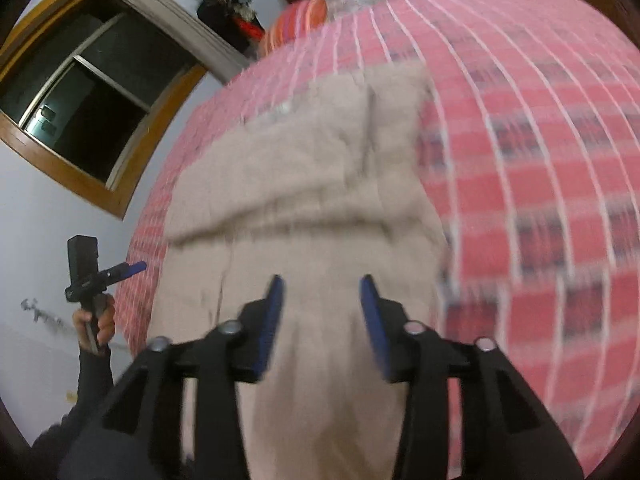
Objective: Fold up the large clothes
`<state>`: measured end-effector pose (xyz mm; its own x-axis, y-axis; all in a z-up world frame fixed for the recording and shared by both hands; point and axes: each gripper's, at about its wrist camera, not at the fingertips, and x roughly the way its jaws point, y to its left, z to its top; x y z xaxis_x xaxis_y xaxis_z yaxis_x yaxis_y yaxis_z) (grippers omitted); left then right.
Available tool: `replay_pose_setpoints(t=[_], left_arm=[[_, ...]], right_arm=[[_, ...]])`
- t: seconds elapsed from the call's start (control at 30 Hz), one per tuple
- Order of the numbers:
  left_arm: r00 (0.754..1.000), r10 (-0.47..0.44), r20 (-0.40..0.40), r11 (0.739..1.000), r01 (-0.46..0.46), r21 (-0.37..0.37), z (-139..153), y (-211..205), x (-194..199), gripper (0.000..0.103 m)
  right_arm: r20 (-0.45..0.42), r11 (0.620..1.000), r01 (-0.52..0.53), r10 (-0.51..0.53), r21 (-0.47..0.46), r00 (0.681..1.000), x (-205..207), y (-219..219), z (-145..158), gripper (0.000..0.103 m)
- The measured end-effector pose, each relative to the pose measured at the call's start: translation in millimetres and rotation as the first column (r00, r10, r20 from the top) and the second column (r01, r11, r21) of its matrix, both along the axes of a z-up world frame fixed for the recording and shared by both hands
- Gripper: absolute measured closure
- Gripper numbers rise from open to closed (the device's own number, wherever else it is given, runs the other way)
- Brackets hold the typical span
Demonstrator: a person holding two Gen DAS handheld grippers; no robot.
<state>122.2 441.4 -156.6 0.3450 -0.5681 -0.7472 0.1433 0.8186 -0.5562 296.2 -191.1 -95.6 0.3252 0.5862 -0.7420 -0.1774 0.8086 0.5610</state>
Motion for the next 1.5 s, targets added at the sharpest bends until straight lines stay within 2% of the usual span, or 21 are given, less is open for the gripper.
replay_pose_setpoints(t=[0.03, 0.07, 0.2, 0.37, 0.57, 0.73, 0.87, 0.97, 1.03, 1.1, 1.2, 1.3, 1.33, 1.37, 1.4, 1.5], left_arm=[[1.0, -0.002, -0.023, 1.0, 0.002, -0.006, -4, 5, -11, 0.019], [0.998, 0.002, -0.06, 1.0, -0.003, -0.003, -10, 13, -32, 0.019], [0.989, 0.022, -0.147, 0.999, -0.029, -0.045, -28, 30, -87, 0.015], [0.975, 0.012, -0.222, 0.995, -0.033, -0.093, -46, 32, -132, 0.014], [0.961, -0.036, -0.274, 0.994, 0.007, -0.107, -64, 14, -146, 0.014], [0.964, -0.036, -0.262, 0.991, 0.001, -0.134, -62, 1, -144, 0.011], [0.965, -0.078, -0.248, 0.99, 0.046, -0.134, -57, -15, -149, 0.013], [0.967, -0.09, -0.24, 0.993, 0.069, -0.093, -57, -25, -152, 0.022], [0.963, -0.088, -0.254, 0.995, 0.072, -0.069, -61, -27, -154, 0.036], [0.961, -0.079, -0.264, 0.997, 0.072, -0.039, -61, -25, -157, 0.057], [0.963, -0.067, -0.261, 0.997, 0.057, -0.046, -62, -19, -161, 0.066], [0.961, -0.052, -0.271, 0.997, 0.033, -0.076, -69, -13, -162, 0.064], [0.96, -0.046, -0.277, 0.993, 0.015, -0.113, -72, -10, -161, 0.06], [0.959, -0.051, -0.28, 0.987, 0.006, -0.16, -74, -6, -161, 0.049], [0.958, -0.054, -0.28, 0.983, 0.002, -0.183, -75, -5, -159, 0.042], [0.961, -0.072, -0.267, 0.984, 0.024, -0.178, -72, -11, -159, 0.035]], right_arm=[[-0.031, 1.0, 0.008, -0.007, 0.016, 0.999, -15, -10, -3, 0.043], [-0.067, 0.999, 0.014, -0.011, 0.039, 0.998, -27, -18, -7, 0.038], [-0.148, 0.999, 0.009, -0.002, 0.048, 0.989, -74, -38, -21, 0.034], [-0.244, 0.996, 0.001, 0.02, 0.086, 0.97, -123, -48, -45, 0.033], [-0.276, 0.991, 0.013, 0.024, 0.133, 0.961, -156, -46, -61, 0.033], [-0.3, 0.982, 0.016, 0.042, 0.188, 0.953, -158, -38, -75, 0.033], [-0.282, 0.976, 0.002, 0.061, 0.217, 0.957, -158, -33, -69, 0.033], [-0.261, 0.97, -0.011, 0.077, 0.243, 0.962, -155, -24, -64, 0.033], [-0.256, 0.967, -0.016, 0.083, 0.255, 0.963, -155, -20, -62, 0.035], [-0.258, 0.966, -0.015, 0.084, 0.258, 0.962, -156, -16, -64, 0.036], [-0.28, 0.973, -0.009, 0.076, 0.233, 0.957, -157, -15, -73, 0.04], [-0.292, 0.965, 0.014, 0.065, 0.261, 0.954, -156, -19, -78, 0.041], [-0.294, 0.962, 0.02, 0.063, 0.271, 0.954, -156, -19, -80, 0.041], [-0.296, 0.963, 0.021, 0.062, 0.267, 0.953, -156, -19, -80, 0.042], [-0.298, 0.965, 0.018, 0.062, 0.26, 0.952, -156, -22, -81, 0.042], [-0.3, 0.964, 0.026, 0.057, 0.265, 0.952, -157, -24, -82, 0.044]])
